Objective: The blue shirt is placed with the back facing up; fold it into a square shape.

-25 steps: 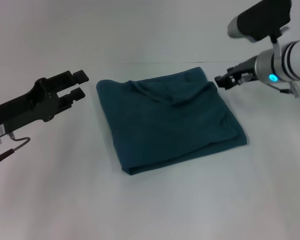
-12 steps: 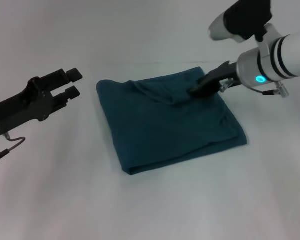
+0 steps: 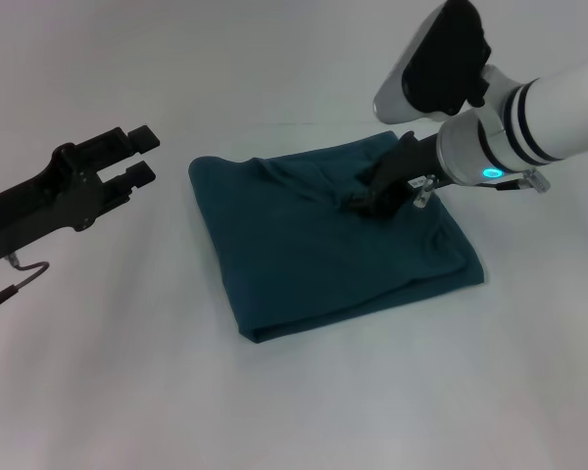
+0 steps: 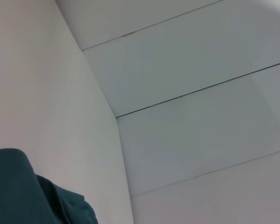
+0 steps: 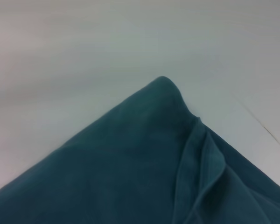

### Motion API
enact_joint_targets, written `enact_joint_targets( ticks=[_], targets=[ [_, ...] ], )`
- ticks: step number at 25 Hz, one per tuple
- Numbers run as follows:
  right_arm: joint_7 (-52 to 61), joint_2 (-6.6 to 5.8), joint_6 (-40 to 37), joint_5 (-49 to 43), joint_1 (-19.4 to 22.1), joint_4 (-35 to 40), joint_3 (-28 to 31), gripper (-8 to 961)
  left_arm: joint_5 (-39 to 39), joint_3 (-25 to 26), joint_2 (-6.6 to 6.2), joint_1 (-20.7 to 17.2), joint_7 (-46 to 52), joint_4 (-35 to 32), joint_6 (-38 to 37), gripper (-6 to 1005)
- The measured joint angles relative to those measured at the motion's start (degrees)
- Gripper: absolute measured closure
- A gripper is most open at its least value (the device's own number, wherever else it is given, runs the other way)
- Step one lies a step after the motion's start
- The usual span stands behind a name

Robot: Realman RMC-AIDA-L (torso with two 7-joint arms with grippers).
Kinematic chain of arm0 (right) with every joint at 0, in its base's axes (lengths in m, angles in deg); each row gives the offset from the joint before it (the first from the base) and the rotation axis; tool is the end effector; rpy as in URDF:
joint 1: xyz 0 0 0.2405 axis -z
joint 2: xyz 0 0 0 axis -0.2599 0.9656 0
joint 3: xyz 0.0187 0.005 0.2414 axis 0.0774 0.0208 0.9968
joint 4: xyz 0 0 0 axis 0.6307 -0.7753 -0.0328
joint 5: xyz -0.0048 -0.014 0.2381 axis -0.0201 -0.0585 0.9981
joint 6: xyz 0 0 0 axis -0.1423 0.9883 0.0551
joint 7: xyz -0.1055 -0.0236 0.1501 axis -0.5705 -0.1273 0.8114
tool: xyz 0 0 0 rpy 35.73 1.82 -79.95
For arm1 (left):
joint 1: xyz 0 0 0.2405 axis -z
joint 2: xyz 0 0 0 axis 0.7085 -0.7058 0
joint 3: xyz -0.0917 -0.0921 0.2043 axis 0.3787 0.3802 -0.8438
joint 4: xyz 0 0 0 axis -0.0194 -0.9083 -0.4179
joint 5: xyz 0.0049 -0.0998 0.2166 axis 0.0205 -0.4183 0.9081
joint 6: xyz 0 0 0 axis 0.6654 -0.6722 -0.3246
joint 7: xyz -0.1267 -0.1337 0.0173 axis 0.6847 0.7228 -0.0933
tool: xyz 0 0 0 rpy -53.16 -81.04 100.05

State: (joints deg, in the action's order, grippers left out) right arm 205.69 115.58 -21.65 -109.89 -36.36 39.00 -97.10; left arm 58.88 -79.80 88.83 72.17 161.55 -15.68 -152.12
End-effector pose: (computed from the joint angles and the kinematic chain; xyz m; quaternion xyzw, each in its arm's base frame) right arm 0.1449 0.4809 -0.0813 -0.9580 0.1288 -0.0753 0.2448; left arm -0.2677 0.3861 0.0250 -0.6186 -0.6364 -0.4542 0.0775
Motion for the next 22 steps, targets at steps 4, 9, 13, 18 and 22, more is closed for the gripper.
enact_joint_targets(
  ticks=[4, 9, 13, 18, 22],
  targets=[
    [-0.65, -0.01, 1.28, 0.03, -0.31, -0.4, -1.48, 568, -0.09, 0.0, 0.04, -0.06, 0.02, 0.04, 0.01, 401],
    [0.06, 0.09, 4.67, -0.13, -0.79, -2.25, -4.71, 601, -0.59, 0.0, 0.17, -0.11, 0.11, 0.1, 0.01, 401],
    [0.63, 0.15, 6.6, 0.19, -0.89, -2.94, -5.69, 644, -0.76, 0.0, 0.25, -0.18, 0.11, 0.1, 0.01, 401],
    [0.07, 0.18, 6.77, 2.09, -0.27, -2.39, -7.35, 697, -0.76, 0.0, 0.26, -0.18, 0.11, 0.1, 0.0, 401],
    [0.06, 0.17, 6.63, 2.27, -0.25, -2.34, -7.46, 740, -0.82, 0.0, 0.26, -0.23, 0.06, 0.21, 0.0, 401]
  ],
)
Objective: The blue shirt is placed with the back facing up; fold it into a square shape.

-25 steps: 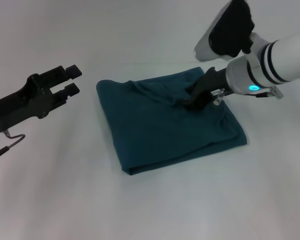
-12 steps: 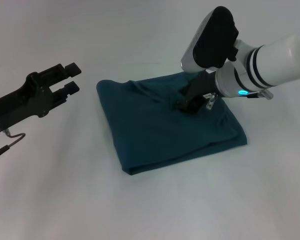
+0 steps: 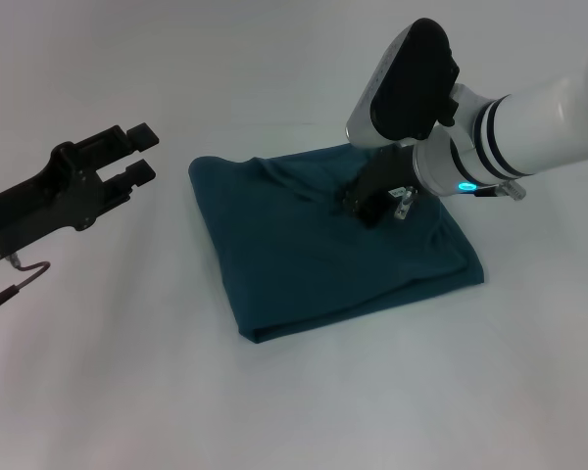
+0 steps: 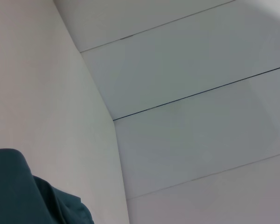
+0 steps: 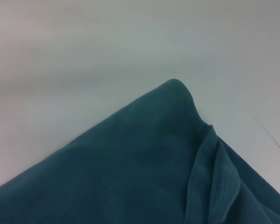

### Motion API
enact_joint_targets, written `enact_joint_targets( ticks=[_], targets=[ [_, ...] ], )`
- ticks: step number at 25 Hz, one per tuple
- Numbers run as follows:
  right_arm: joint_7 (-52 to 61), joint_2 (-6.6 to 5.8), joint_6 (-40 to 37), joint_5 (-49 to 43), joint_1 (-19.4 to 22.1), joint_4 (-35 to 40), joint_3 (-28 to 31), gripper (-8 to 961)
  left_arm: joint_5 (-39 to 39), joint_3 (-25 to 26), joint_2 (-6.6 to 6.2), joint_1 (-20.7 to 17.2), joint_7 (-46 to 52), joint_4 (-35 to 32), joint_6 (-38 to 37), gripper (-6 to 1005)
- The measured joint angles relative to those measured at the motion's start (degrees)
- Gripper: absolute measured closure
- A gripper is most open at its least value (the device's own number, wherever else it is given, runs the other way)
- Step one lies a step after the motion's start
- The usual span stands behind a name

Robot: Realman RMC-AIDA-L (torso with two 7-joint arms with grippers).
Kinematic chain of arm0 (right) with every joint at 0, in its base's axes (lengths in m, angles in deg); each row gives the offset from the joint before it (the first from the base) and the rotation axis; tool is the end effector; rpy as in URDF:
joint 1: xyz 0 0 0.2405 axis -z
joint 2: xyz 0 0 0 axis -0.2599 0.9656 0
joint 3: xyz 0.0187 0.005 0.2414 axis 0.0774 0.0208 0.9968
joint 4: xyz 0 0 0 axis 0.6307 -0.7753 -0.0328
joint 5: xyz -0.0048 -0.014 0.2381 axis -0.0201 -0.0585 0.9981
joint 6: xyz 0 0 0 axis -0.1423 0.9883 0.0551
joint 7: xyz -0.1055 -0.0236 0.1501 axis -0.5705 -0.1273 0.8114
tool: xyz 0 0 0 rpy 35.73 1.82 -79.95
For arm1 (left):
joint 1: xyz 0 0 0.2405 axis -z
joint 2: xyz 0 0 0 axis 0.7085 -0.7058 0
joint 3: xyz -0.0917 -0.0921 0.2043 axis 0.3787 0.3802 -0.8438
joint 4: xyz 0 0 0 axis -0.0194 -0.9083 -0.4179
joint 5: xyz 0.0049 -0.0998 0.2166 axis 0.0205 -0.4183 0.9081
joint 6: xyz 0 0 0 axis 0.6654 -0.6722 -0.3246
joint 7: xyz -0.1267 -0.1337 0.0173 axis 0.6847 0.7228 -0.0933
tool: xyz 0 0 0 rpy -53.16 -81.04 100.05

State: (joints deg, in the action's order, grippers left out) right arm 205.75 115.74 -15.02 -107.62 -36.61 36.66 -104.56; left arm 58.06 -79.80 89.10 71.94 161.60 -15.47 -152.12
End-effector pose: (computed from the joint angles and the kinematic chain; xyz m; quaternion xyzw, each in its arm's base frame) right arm 0.1412 0.4799 -0.1032 -0.9586 0.0943 -0.0845 0.2550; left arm -0.2674 0.3853 0.0243 -0.6128 -0.6374 -0.4610 0.0748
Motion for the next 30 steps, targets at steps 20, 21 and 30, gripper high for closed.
enact_joint_targets(
  ticks=[20, 21, 30],
  targets=[
    [7.53, -0.36, 6.56, -2.54, 4.37, 7.46, 6.34, 935, -0.77, 0.0, 0.08, -0.06, 0.01, 0.13, -0.53, 402],
    [8.2, -0.36, 7.61, -2.79, 4.21, 6.77, 6.32, 935, -0.78, 0.0, 0.08, -0.06, 0.02, 0.13, -0.55, 402],
    [11.69, -0.34, 15.12, -2.93, 2.56, 1.6, 6.01, 933, -0.88, 0.0, 0.16, -0.13, 0.06, 0.15, -0.62, 402]
  ],
)
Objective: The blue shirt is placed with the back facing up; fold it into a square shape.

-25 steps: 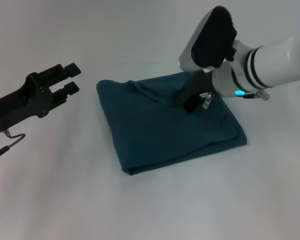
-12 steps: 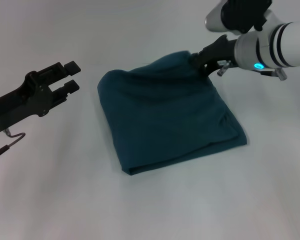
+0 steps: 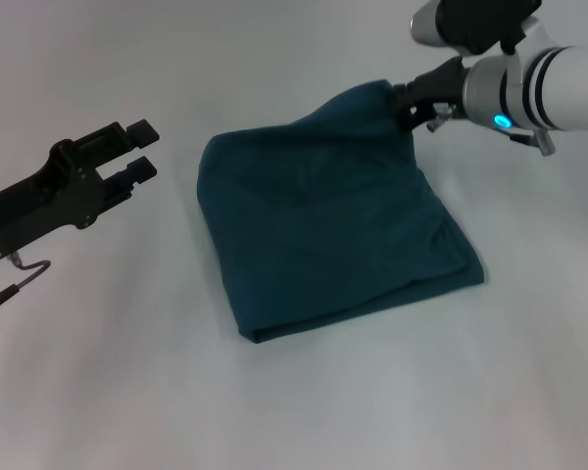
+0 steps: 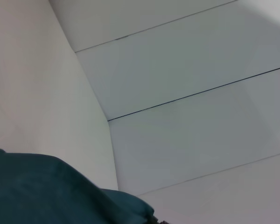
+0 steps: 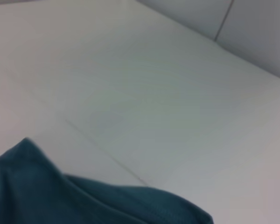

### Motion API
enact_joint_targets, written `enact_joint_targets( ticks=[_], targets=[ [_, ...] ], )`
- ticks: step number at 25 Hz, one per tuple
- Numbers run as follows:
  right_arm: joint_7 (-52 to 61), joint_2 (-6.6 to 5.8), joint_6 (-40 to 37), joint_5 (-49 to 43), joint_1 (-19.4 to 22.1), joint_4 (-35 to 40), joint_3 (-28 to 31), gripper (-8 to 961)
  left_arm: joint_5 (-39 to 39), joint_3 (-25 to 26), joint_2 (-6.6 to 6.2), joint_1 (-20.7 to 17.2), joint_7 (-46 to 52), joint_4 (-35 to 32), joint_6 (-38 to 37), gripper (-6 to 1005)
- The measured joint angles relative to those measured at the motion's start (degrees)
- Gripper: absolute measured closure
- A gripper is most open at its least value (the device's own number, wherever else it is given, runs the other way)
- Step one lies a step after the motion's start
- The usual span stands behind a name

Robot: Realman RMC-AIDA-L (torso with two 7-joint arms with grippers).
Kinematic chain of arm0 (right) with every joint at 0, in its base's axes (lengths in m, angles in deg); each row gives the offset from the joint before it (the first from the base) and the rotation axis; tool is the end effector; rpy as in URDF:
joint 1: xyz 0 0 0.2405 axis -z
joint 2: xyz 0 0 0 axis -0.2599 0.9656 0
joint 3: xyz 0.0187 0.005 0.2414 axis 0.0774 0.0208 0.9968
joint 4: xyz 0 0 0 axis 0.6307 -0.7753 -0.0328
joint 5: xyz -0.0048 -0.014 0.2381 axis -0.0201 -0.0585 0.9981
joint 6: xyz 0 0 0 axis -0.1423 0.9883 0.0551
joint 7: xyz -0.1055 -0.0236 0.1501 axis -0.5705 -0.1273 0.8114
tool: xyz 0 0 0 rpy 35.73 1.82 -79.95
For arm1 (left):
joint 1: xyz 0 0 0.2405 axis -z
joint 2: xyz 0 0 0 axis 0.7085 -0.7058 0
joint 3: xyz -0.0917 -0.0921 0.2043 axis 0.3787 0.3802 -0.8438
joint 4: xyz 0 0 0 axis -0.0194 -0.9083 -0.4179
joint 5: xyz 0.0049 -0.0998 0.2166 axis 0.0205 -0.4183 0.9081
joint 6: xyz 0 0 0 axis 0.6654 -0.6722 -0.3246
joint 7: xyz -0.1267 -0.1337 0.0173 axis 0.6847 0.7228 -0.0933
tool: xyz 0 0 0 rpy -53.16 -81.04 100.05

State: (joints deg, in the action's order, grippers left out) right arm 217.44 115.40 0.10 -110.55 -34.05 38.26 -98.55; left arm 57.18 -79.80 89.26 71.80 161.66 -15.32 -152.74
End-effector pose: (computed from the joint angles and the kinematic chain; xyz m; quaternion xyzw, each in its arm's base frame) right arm 0.1498 0.5273 -0.0486 -0.8929 0.1943 0.0079 0.4060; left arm -0.2652 0.3839 0.0246 -0.6100 -0.6357 -0.4682 0.0681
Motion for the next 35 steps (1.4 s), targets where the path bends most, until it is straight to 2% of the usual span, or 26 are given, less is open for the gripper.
enact_joint_targets(
  ticks=[7, 14, 23, 31, 35],
  targets=[
    [1.43, -0.37, 2.25, -0.52, -1.7, -2.58, 1.58, 932, 0.0, 0.0, -0.13, 0.19, 0.0, 0.0, 0.19, 402],
    [3.69, -0.26, 3.84, -4.24, -2.45, -3.29, 2.31, 930, -0.3, 0.0, -0.16, 0.41, 0.0, 0.0, 0.51, 402],
    [4.61, -0.21, 4.3, -4.6, -3.74, -5.5, 2.05, 929, -0.62, 0.0, -0.17, 0.2, -0.06, 0.16, 0.54, 402],
    [7.47, -0.53, 5.04, -9.07, -5.1, -8.31, 6.93, 927, -0.83, 0.0, -0.16, -0.05, -0.24, 0.18, 0.05, 402],
    [12.25, -0.96, 4.69, -15.14, -5.59, -7.96, 10.01, 753, -0.87, 0.0, -0.11, -0.13, -0.31, 0.18, -0.16, 402]
  ],
)
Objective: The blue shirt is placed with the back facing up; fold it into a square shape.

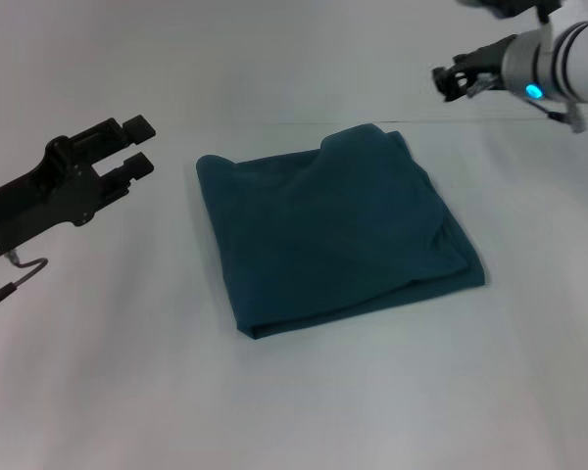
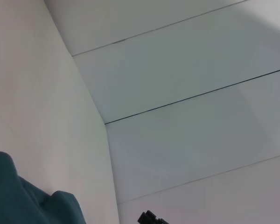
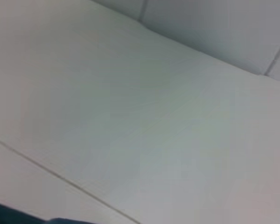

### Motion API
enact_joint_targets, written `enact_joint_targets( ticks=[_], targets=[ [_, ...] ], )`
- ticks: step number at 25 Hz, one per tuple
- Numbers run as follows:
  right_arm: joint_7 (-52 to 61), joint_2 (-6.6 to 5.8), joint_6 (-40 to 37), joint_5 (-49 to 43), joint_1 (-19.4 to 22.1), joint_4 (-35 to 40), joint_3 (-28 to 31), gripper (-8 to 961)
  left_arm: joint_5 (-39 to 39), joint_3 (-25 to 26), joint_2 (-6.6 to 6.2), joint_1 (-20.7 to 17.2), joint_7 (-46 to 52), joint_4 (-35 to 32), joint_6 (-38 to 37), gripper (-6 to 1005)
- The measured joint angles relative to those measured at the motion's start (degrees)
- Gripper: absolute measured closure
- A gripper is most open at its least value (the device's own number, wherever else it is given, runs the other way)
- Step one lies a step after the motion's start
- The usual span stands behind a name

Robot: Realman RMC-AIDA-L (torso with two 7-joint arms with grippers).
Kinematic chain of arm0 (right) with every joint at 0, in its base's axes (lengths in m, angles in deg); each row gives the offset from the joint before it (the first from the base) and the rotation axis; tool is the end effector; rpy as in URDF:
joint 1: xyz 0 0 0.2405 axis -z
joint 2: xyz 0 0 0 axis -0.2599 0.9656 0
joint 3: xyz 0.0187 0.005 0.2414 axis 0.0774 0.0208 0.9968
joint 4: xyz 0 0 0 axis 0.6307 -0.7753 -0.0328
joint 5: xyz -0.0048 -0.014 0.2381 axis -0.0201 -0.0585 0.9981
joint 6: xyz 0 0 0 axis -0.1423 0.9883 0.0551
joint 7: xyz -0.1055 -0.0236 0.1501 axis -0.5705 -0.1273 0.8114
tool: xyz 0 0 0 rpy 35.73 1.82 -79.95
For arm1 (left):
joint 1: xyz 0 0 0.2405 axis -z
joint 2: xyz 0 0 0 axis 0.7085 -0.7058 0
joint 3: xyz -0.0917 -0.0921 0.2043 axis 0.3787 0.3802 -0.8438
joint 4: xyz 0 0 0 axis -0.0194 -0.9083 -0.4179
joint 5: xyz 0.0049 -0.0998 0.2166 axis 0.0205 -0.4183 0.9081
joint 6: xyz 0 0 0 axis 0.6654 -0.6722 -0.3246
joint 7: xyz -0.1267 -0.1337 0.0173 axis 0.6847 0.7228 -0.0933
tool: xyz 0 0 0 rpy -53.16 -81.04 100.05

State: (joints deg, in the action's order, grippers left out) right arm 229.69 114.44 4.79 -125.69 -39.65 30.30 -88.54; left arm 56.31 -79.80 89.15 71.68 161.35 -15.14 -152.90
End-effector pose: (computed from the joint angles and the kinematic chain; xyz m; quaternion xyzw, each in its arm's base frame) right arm 0.1770 0.5545 -0.0166 -0.8422 0.2611 -0.0094 0.4716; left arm -0.2650 0.3840 0.0270 -0.6085 -0.6325 -0.4744 0.0683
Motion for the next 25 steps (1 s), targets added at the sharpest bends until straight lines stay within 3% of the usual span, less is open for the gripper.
enact_joint_targets(
  ticks=[4, 9, 20, 25],
  targets=[
    [0.45, -1.15, -4.36, 1.07, 0.17, 0.92, 2.67, 684, -0.01, 0.0, 0.03, -0.11, -0.03, 0.0, -0.14, 402],
    [0.06, -2.63, -15.55, 6.95, 1.55, 3.63, 5.81, 610, -0.01, -0.07, 0.04, -0.18, -0.23, -0.02, -0.7, 402],
    [-3.11, -7.44, -49.2, 30.01, 11.03, 5.67, 19.48, 346, 1.32, -0.52, -0.64, -0.02, -0.34, -2.41, -3.97, 401],
    [-1.24, -8.42, -55.06, 30.8, 14.35, 5.69, 21.44, 200, 1.64, -0.55, -0.79, -0.03, -0.15, -3.26, -4.5, 401]
  ],
)
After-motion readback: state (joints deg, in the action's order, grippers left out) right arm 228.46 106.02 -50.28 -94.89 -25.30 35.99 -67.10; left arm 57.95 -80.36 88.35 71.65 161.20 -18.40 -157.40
